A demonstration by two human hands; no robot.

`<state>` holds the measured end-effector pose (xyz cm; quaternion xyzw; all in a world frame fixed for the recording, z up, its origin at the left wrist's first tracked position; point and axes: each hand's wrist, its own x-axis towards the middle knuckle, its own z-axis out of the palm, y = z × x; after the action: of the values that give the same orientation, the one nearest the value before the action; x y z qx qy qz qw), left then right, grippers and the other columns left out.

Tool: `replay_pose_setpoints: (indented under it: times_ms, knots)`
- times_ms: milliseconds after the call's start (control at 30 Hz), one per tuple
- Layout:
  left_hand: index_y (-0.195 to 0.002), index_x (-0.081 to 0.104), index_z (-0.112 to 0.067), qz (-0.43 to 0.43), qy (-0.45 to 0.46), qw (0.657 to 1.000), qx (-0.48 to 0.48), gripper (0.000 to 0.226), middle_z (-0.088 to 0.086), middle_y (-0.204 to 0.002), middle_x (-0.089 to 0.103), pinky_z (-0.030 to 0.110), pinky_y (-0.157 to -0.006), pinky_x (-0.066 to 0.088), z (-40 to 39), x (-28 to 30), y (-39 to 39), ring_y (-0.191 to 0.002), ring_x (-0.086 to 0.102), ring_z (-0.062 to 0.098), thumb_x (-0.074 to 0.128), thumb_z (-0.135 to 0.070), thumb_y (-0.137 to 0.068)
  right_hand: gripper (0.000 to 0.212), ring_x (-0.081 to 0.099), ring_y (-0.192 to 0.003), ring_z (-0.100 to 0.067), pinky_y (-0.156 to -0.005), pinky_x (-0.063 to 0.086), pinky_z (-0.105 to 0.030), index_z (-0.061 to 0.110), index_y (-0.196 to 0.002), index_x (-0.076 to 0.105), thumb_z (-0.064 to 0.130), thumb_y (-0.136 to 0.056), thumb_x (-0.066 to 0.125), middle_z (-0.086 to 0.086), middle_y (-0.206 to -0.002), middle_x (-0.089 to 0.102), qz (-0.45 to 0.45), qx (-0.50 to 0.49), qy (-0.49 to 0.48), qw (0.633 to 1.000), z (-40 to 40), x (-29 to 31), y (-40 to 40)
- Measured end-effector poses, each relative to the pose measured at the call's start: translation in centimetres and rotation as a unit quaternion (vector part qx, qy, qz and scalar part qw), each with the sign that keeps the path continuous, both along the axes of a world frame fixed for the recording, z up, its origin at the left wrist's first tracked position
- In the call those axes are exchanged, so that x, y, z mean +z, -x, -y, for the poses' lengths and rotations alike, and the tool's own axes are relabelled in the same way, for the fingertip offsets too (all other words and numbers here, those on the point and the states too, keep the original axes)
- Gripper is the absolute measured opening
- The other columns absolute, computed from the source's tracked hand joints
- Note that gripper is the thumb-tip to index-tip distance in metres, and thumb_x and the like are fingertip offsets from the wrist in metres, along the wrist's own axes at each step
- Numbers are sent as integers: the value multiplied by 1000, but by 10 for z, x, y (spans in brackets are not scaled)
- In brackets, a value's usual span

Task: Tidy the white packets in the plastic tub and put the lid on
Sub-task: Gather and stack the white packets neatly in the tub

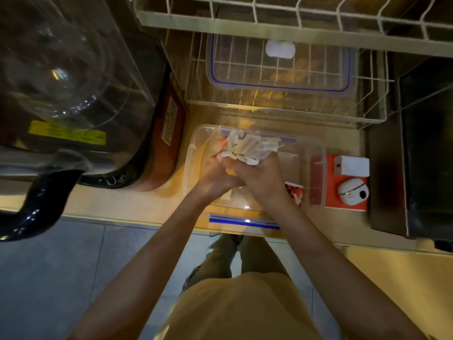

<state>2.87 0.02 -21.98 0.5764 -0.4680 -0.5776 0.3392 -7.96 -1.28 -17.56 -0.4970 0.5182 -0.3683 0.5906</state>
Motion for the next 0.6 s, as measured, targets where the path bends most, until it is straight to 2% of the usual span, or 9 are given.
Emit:
replay_pose_setpoints:
  times_ms: [67,133,167,233,300,333,433,467,600]
  knots:
    - [-98,58,-19,20,-11,999,-33,33,-6,-94,61,12,-85,47,-1,1,1,-88,60,-10,68,-19,-67,34,60,-68,19,-68,44,0,20,-84,61,-8,-70,72,18,-76,60,-3,-3,28,1000,-5,-1,-4]
    - [-99,55,-20,33,-24,999,-32,32,4,-99,63,4,-81,43,-1,-4,3,-89,58,-17,66,-24,-70,39,61,-75,13,-73,46,-4,23,-87,62,-9,-67,73,17,-80,63,-22,-1,47,999,-7,-7,-6]
    - [-108,54,-14,41,-44,998,-23,38,14,-111,62,8,-84,43,0,-7,2,-99,58,-10,67,-21,-72,43,61,-79,10,-75,47,-6,24,-89,61,-9,-66,73,16,-84,63,-30,-4,54,998,-7,-11,-6]
    - [-127,44,-5,64,-94,993,-6,58,20,-132,52,24,-97,42,1,-4,0,-121,53,21,69,-11,-75,48,60,-89,7,-80,46,-8,21,-98,60,-9,-64,75,14,-93,62,-38,-9,63,997,-7,-21,0]
    - [-123,47,0,73,-24,997,-30,64,25,-123,56,43,-102,44,3,-6,1,-115,55,35,69,-27,-69,50,60,-95,4,-82,47,-10,17,-103,58,-6,-63,76,11,-99,62,-39,-7,61,997,-8,-27,5]
    - [-117,51,-2,86,8,996,-38,65,22,-114,60,45,-98,47,1,-7,2,-108,59,32,66,-35,-64,49,60,-94,5,-81,47,-10,18,-102,59,-5,-63,77,12,-97,63,-43,-7,55,998,-8,-28,6]
    - [-107,56,-3,98,38,993,-50,61,-4,-92,61,16,-82,48,0,-7,4,-88,61,-2,63,-42,-61,42,61,-83,13,-75,45,-5,28,-90,60,-3,-67,76,18,-87,62,-64,-19,55,996,-10,-23,6]
    - [-107,56,-1,100,49,992,-53,61,-8,-91,59,14,-80,48,1,-7,5,-86,60,-4,65,-42,-62,41,61,-81,14,-75,45,-4,29,-88,59,-3,-69,75,18,-85,62,-61,-25,59,996,-11,-23,6]
    - [-108,56,-10,97,69,992,-51,56,4,-100,63,39,-88,53,0,-4,7,-96,62,18,69,-39,-62,37,64,-86,2,-79,48,-9,17,-99,62,-2,-70,75,8,-89,66,-37,-42,62,997,-12,-19,9]
